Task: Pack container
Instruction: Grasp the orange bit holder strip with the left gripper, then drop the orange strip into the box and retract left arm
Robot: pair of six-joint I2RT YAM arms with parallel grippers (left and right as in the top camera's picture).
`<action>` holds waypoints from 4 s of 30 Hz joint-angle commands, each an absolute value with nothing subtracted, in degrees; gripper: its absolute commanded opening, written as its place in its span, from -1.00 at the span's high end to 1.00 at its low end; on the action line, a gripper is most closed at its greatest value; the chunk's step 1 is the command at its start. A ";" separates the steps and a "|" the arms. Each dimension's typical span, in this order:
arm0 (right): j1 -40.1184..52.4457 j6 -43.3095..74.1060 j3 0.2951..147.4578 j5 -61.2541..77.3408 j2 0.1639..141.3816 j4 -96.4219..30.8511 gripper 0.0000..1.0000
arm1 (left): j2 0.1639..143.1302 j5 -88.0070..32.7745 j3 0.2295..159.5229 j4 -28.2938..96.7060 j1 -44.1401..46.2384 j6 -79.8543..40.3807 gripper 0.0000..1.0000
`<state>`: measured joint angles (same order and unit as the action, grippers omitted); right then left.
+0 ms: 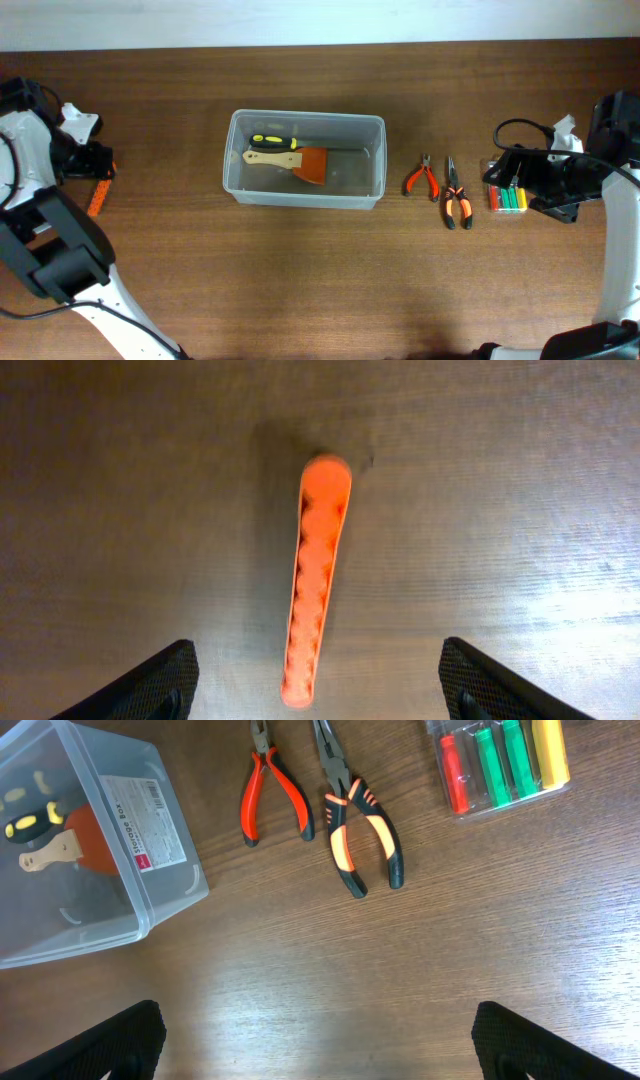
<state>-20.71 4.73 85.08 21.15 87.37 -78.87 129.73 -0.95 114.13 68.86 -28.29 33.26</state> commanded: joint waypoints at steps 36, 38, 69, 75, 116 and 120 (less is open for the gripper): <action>-21.04 4.97 85.95 21.87 87.44 -79.13 -0.97 | 140.14 0.40 114.04 65.56 -27.49 38.39 0.52; -21.04 4.97 85.95 21.87 87.44 -79.11 -0.97 | 140.00 0.32 114.15 66.32 -27.29 38.15 0.81; -21.04 4.97 85.95 21.87 87.44 -79.37 -0.97 | 133.64 -2.79 141.78 86.46 23.86 48.60 0.96; -21.04 4.97 85.95 21.87 87.44 -79.72 -0.97 | 135.74 4.60 132.57 77.32 26.39 52.80 0.96; -5.48 3.92 85.93 8.84 89.34 -69.01 -0.97 | 115.63 1.50 140.53 69.78 5.13 4.23 -0.98; -3.25 5.30 85.93 7.25 93.47 -66.52 -0.89 | 115.92 1.45 140.38 76.14 -6.13 -1.06 -0.98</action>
